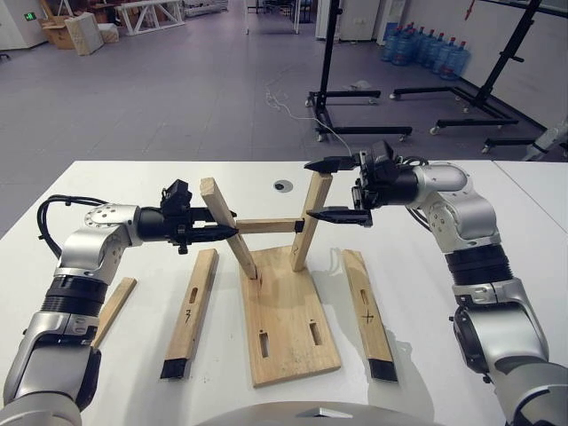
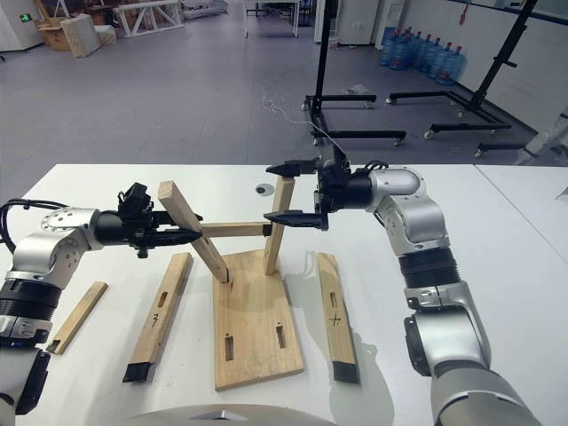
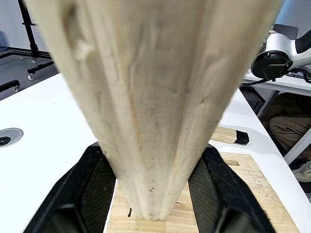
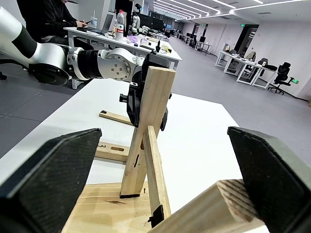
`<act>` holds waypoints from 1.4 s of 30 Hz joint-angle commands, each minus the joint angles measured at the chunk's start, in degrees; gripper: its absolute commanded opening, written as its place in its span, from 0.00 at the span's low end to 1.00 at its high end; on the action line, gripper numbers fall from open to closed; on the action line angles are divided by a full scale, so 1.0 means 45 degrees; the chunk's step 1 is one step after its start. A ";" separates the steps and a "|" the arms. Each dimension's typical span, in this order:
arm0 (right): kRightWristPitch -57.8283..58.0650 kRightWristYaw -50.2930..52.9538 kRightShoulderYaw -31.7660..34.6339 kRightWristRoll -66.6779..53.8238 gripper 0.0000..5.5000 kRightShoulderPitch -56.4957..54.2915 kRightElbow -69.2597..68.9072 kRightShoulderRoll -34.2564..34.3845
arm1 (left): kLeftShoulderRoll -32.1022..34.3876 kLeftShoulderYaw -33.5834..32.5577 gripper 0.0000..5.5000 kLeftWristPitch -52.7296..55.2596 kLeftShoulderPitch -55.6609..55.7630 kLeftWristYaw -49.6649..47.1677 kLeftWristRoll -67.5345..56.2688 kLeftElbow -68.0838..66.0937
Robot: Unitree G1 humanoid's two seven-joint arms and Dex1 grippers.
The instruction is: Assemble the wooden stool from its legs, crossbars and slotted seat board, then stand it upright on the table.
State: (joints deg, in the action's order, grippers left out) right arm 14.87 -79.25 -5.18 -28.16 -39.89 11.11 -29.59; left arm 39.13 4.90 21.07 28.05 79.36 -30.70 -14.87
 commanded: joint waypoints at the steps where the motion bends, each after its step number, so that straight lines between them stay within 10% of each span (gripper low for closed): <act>1: 0.0421 -0.0281 -0.0696 0.0360 0.86 0.0569 0.0010 0.0026 | -0.0222 0.0884 0.36 0.0177 -0.0373 0.0006 0.1072 -0.0645; 18: 0.0942 0.4227 0.0731 -0.0693 0.86 0.1046 -0.5194 0.1305 | -0.0033 0.2318 0.36 -0.0965 -0.0651 0.0321 0.2117 -0.0958; 30: -0.1406 1.2605 -0.2940 0.8841 0.86 0.3163 -0.6684 0.3048 | 0.0015 0.2567 0.36 -0.0666 -0.0553 0.0440 0.2017 -0.0833; 42: -0.0962 0.7317 -0.6911 1.1598 0.86 0.3479 -0.3393 0.0379 | -0.0374 0.3305 0.36 -0.0595 0.0212 0.0303 0.2266 -0.0839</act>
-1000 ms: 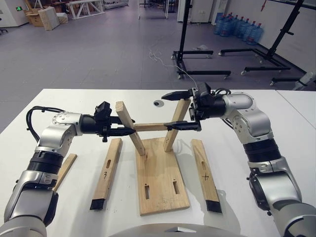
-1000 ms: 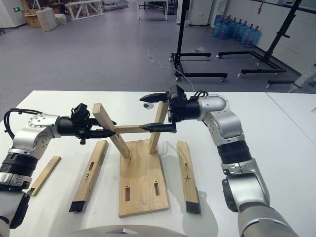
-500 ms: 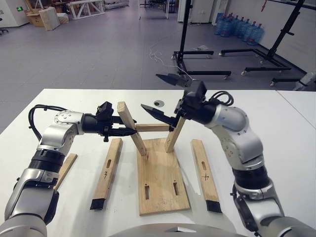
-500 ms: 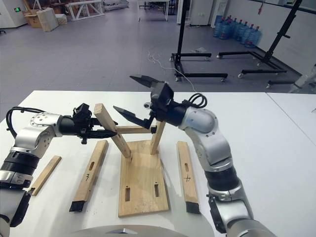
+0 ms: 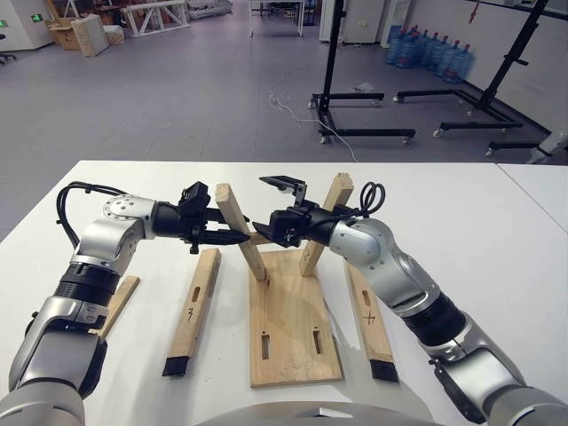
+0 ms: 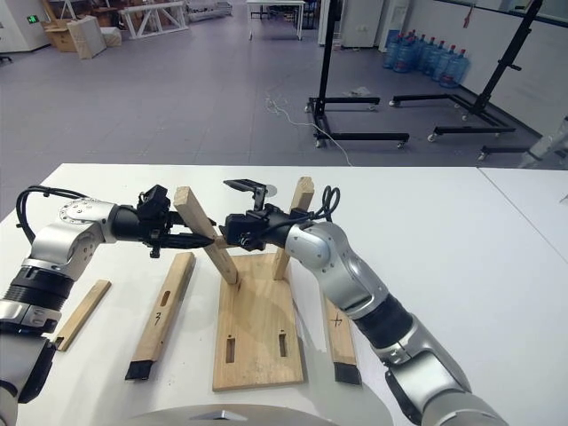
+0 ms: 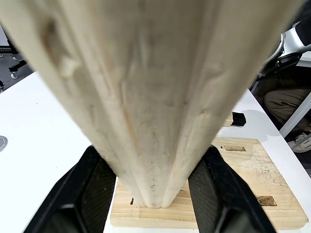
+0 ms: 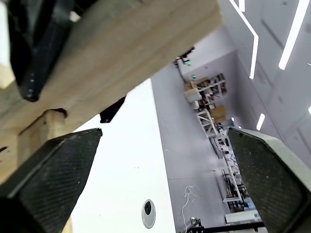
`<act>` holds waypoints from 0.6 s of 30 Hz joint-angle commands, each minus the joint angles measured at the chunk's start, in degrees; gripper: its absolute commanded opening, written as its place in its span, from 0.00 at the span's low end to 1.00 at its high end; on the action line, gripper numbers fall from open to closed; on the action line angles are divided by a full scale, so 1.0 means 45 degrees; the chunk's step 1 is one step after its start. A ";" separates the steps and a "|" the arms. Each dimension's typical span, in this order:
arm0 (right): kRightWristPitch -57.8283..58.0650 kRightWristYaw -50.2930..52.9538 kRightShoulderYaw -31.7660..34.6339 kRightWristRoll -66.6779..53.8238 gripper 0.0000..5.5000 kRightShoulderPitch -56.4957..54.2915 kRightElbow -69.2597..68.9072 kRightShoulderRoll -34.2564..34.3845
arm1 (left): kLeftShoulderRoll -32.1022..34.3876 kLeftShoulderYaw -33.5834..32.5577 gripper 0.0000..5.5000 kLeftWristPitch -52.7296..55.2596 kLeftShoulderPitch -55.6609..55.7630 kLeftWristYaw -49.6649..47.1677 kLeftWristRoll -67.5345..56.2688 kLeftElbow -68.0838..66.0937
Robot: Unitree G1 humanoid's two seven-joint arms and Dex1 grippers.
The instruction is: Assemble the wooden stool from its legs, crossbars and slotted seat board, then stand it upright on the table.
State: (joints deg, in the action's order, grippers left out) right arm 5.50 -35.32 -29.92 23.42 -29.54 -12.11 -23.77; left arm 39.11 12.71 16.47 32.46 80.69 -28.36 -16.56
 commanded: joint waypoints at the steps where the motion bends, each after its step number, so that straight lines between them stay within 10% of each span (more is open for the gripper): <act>1: 0.1074 -0.2525 -0.1475 0.0139 0.86 0.1172 0.1777 -0.0897 | -0.0353 0.1583 0.36 0.0413 -0.0771 0.0005 0.1751 -0.0444; 9: 0.0578 -0.1827 0.0458 -0.1856 0.86 0.0606 0.0585 -0.0424 | -0.0178 0.1505 0.36 0.0077 -0.0981 -0.0096 0.1829 -0.0760; 18: 0.3701 -0.2492 0.7967 -1.3845 0.86 -0.1946 -0.1260 0.0541 | -0.0167 0.1227 0.36 -0.0134 -0.0859 0.0072 0.1507 -0.0779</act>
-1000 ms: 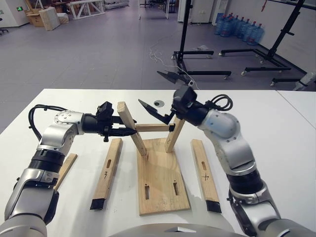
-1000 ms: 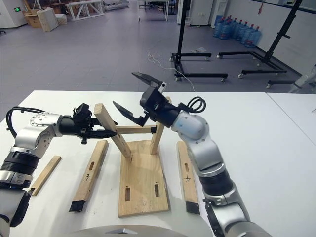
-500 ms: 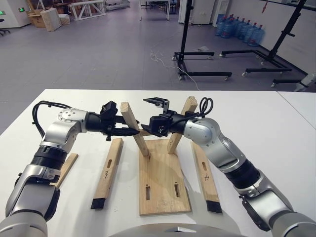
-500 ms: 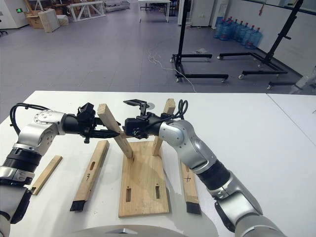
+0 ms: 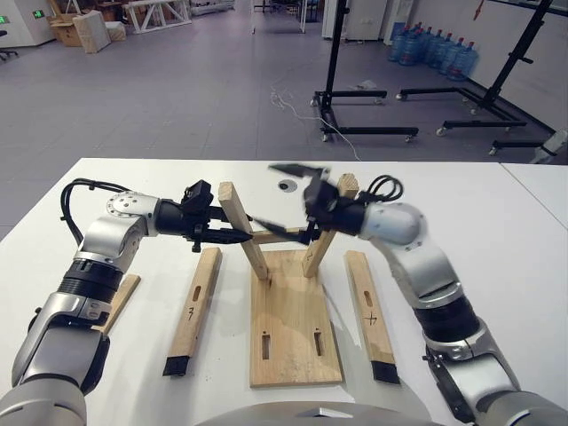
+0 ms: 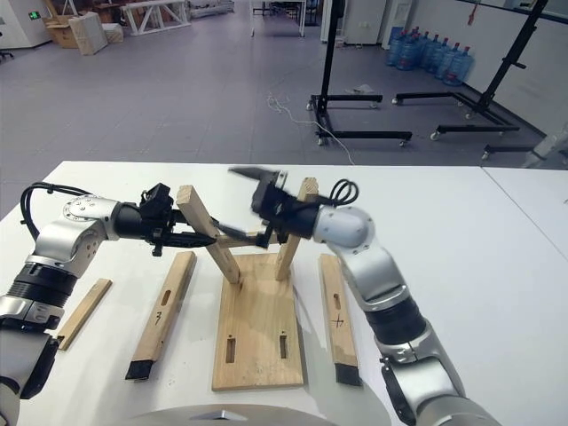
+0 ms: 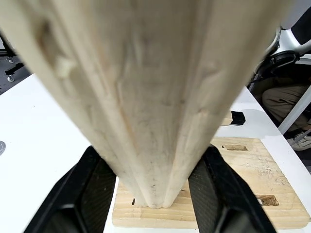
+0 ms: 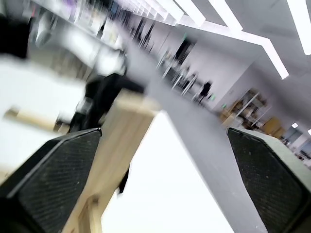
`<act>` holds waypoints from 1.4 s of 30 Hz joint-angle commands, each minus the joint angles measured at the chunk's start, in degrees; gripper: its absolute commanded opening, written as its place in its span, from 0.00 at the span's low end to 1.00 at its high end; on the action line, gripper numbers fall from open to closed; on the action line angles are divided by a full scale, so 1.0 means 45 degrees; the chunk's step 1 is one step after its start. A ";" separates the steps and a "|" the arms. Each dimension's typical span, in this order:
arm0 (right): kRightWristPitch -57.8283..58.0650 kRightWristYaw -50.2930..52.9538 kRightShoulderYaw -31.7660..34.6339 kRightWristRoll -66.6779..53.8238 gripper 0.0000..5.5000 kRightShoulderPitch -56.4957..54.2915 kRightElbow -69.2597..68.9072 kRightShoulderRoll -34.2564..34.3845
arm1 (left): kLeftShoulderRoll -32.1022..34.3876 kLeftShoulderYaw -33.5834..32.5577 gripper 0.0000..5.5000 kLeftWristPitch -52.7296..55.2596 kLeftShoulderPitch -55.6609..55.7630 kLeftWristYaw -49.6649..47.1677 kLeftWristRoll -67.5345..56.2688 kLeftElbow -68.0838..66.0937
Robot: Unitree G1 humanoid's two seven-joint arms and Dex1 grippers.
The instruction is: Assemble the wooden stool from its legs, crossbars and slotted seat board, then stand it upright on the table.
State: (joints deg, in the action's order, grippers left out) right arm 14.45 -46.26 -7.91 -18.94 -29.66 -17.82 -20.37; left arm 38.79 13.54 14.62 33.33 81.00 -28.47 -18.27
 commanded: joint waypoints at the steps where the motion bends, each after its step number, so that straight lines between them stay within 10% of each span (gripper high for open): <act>1: 0.2230 0.0006 0.3960 -0.5688 0.86 -0.2386 0.0427 -0.0431 | -0.0108 0.1002 0.36 0.0307 -0.1005 0.0084 0.1430 -0.0365; 5: 0.4912 -0.2069 0.6354 -0.8651 0.86 -0.2024 0.3886 -0.2775 | -0.0244 0.0993 0.36 0.0399 -0.0763 0.0204 0.1304 -0.0335; 9: 0.5837 -0.4455 0.5391 -0.7664 0.86 -0.0636 0.6425 -0.4094 | -0.0266 0.1063 0.36 0.0368 -0.0592 0.0384 0.1419 -0.0372; 17: 0.4677 -0.5871 0.2134 -0.5315 0.86 -0.0167 0.6835 -0.2289 | -0.0254 0.1279 0.36 0.0426 -0.0341 0.0590 0.1555 -0.0345; 42: 0.2493 -0.6069 -0.1401 -0.2455 0.86 -0.0614 0.6121 0.0579 | -0.1142 0.1940 0.36 0.0624 0.1296 0.1782 0.2120 -0.0500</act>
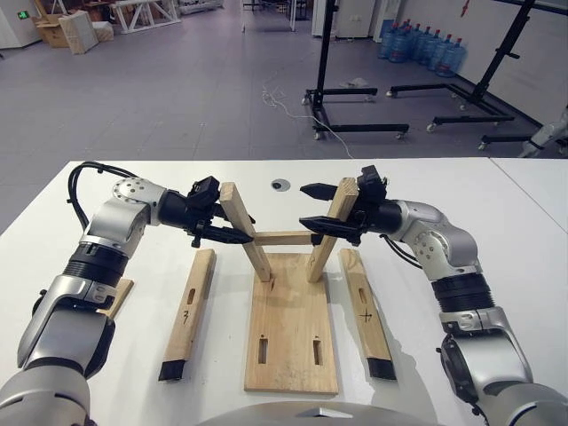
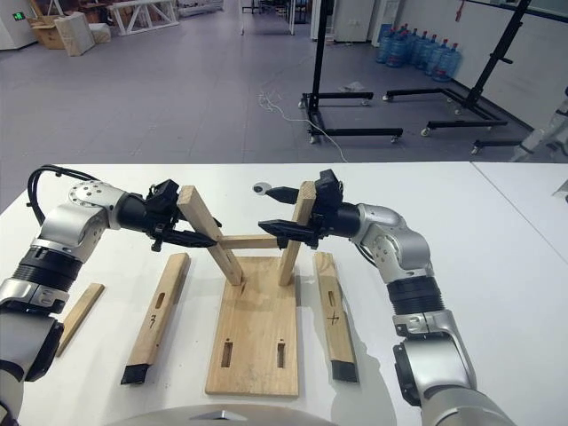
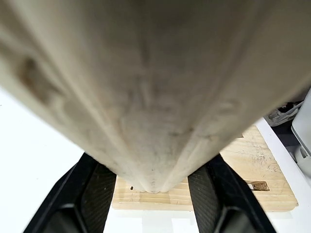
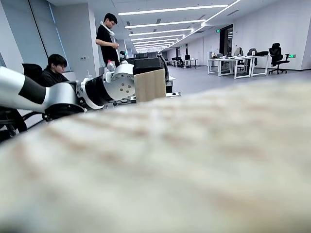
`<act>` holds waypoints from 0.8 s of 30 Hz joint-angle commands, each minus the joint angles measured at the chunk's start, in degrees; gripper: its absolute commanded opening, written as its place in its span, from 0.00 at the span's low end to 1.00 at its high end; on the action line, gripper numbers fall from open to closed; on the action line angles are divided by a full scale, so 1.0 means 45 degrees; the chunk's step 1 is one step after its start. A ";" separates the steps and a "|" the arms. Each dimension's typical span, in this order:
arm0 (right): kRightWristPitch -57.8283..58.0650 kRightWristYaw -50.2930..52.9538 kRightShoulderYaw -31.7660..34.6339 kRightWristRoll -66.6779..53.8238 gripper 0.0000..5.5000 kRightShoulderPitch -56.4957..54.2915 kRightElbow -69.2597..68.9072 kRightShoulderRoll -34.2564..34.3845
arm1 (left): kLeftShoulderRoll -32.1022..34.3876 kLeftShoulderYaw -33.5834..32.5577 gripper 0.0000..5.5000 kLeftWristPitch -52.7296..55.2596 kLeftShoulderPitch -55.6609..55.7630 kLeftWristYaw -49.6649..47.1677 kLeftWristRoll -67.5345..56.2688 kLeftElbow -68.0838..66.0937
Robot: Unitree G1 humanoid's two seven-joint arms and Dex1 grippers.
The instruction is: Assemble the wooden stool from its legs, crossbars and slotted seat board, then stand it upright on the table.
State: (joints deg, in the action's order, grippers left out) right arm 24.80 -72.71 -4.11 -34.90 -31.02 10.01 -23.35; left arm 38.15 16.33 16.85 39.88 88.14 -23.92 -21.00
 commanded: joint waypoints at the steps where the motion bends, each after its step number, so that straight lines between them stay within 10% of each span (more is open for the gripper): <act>1: 0.0122 -0.0144 -0.2428 0.1233 0.86 -0.0270 0.0004 0.1345 | -0.1026 0.1356 0.36 0.0143 -0.0145 0.0224 0.1113 0.0116; 12: -0.0161 0.0227 -0.3247 0.1598 0.86 -0.0668 0.0245 0.1976 | -0.1054 0.1105 0.36 0.0456 0.0004 0.0234 0.0945 0.0270; 24: 0.0429 0.0598 -0.0104 -0.0176 0.86 0.1880 -0.1053 -0.0334 | -0.0696 0.0186 0.36 0.0036 -0.1090 -0.0184 0.0793 0.0836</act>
State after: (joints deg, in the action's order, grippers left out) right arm 25.45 -70.68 -3.92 -36.15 -23.91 6.37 -24.60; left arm 36.75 14.59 17.51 38.62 87.45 -22.72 -18.94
